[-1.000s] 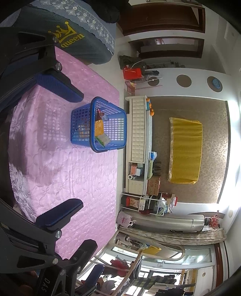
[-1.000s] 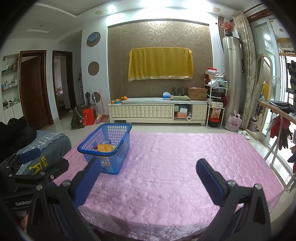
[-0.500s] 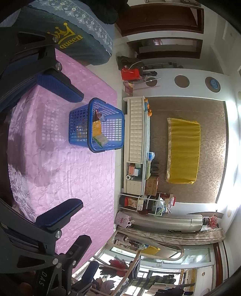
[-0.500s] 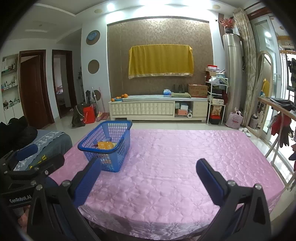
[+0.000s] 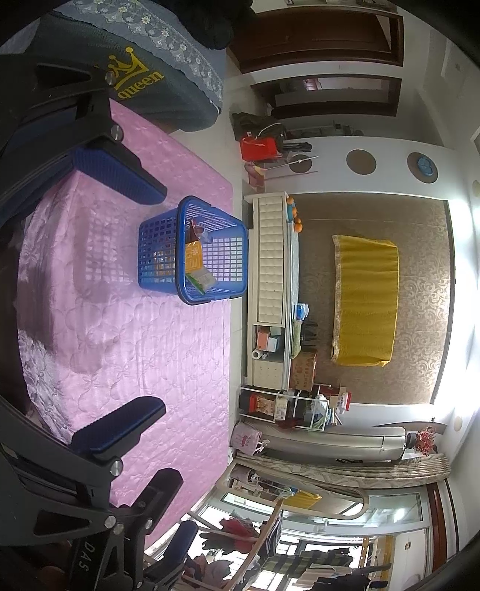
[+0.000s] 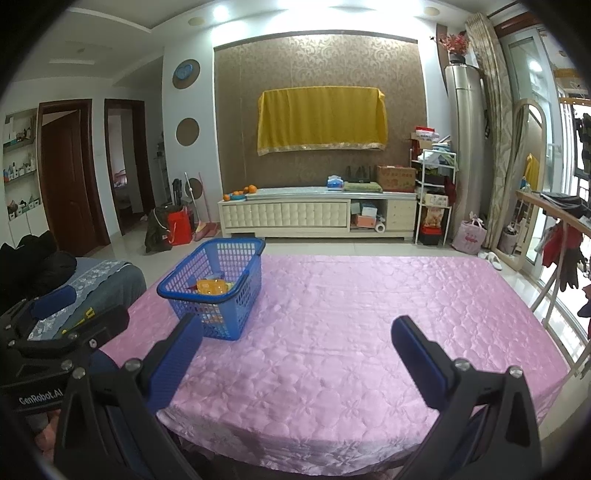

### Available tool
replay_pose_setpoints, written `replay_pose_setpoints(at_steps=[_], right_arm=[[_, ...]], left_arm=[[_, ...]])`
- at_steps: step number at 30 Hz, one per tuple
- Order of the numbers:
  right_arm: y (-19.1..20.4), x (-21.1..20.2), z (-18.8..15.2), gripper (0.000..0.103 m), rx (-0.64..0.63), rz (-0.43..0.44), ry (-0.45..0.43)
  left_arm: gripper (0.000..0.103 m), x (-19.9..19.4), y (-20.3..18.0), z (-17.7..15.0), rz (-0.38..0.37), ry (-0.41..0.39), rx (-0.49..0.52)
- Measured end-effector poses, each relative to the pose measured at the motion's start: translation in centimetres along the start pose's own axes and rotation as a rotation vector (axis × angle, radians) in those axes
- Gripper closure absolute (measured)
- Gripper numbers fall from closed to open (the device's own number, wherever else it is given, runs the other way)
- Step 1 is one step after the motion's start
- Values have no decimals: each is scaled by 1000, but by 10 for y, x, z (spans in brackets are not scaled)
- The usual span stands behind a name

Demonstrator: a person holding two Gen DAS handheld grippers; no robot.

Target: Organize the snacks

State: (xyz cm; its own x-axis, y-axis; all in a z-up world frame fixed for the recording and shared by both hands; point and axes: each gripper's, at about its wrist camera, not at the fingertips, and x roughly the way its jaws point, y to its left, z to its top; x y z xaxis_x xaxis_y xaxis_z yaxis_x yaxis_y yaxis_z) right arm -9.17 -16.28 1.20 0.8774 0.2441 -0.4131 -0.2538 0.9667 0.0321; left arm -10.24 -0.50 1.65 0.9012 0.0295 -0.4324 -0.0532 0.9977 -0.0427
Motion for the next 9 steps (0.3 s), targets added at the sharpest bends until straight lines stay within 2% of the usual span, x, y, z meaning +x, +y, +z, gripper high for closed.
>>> replay_pose_setpoints(at_steps=[9], right_arm=[[1, 2, -1, 0, 1, 3, 5]], left_arm=[[0, -1, 0, -2, -3, 8, 0]])
